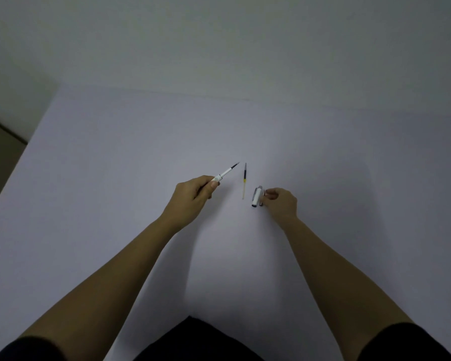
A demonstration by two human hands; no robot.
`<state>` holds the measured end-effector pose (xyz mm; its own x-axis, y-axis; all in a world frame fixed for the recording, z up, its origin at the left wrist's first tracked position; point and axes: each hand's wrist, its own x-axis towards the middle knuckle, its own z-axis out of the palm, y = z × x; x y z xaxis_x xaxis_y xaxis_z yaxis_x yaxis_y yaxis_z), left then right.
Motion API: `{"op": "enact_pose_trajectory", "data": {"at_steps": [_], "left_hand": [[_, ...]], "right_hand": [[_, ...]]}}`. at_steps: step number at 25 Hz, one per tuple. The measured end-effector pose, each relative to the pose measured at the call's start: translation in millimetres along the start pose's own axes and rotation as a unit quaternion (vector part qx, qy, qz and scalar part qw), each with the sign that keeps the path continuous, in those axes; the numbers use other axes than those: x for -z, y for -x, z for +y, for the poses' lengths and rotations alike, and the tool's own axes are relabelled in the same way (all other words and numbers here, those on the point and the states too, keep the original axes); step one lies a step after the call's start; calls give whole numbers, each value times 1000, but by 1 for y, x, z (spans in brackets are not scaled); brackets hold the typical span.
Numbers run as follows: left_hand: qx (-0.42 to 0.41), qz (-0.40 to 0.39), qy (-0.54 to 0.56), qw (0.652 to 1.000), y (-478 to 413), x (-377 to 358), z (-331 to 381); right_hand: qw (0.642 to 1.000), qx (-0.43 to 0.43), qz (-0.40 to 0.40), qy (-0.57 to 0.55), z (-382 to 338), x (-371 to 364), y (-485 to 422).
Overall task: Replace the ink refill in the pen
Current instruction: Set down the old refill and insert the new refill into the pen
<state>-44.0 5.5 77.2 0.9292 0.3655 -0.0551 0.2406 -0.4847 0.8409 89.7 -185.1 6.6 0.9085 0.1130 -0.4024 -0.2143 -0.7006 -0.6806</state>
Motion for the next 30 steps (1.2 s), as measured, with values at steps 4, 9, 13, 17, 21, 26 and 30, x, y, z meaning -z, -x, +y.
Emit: {"op": "enact_pose_trajectory", "data": {"at_steps": [4, 9, 13, 17, 21, 26, 30], "left_hand": [[-1, 5, -1, 1000, -5, 3, 0], [-2, -8, -8, 1000, -7, 1, 2], [-47, -52, -62, 996, -9, 3, 9], [-79, -76, -94, 990, -9, 3, 15], [-82, -75, -90, 990, -4, 5, 13], [-53, -54, -61, 995, 0, 8, 6], [-36, -63, -65, 995, -2, 6, 1]], "right_hand": [[1000, 16, -7, -2, -10, 5, -3], [991, 127, 31, -4, -42, 24, 5], [952, 297, -70, 11, -95, 54, 22], [869, 386, -229, 208, -118, 70, 36], [881, 372, -232, 181, -122, 78, 30], [934, 177, -280, -134, -110, 79, 19], [926, 47, -254, -276, -100, 63, 9]]}}
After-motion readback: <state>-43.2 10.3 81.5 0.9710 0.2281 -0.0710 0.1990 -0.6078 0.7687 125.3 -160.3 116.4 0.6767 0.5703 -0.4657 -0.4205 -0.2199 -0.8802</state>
